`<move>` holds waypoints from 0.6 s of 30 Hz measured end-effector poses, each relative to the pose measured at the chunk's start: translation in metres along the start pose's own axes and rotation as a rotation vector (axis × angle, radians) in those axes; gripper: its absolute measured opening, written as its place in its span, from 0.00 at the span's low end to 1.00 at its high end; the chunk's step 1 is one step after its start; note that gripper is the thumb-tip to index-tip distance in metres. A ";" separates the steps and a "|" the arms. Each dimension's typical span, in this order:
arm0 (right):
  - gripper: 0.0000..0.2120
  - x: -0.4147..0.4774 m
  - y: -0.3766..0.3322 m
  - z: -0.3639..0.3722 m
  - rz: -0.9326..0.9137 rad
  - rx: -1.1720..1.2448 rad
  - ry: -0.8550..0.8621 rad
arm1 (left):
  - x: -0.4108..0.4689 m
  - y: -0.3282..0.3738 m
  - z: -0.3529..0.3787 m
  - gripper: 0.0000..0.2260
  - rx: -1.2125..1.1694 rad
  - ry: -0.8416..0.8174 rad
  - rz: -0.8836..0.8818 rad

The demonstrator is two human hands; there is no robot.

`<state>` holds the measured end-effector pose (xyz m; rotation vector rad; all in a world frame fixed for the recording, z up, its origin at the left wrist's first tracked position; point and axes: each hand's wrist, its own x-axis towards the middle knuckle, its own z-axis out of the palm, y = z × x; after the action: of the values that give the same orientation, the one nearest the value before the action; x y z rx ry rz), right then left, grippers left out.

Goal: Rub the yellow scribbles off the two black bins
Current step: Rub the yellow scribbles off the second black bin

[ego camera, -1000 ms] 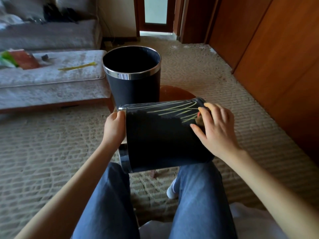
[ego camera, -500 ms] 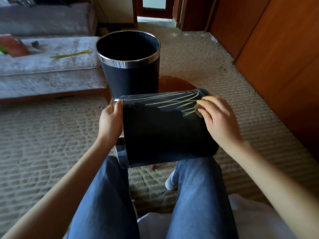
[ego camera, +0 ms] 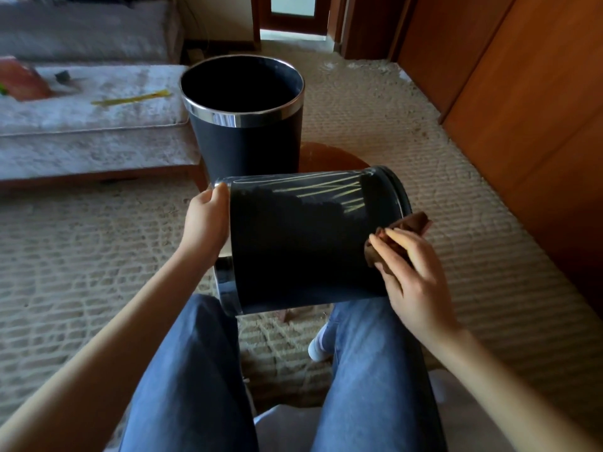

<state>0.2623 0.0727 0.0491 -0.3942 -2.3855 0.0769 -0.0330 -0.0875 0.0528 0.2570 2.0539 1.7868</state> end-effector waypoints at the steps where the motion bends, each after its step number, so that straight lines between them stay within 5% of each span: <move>1: 0.17 0.001 0.000 0.002 -0.010 0.019 0.017 | -0.005 0.002 0.000 0.26 0.005 0.002 0.023; 12: 0.15 0.120 0.017 0.029 0.087 0.037 -0.061 | -0.022 0.002 0.001 0.22 0.021 0.020 0.020; 18: 0.13 0.043 -0.015 0.017 0.037 0.116 0.062 | 0.002 0.003 0.001 0.30 -0.005 -0.015 -0.019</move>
<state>0.2170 0.0723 0.0664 -0.3803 -2.2997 0.2162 -0.0344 -0.0855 0.0555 0.2471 2.0343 1.7736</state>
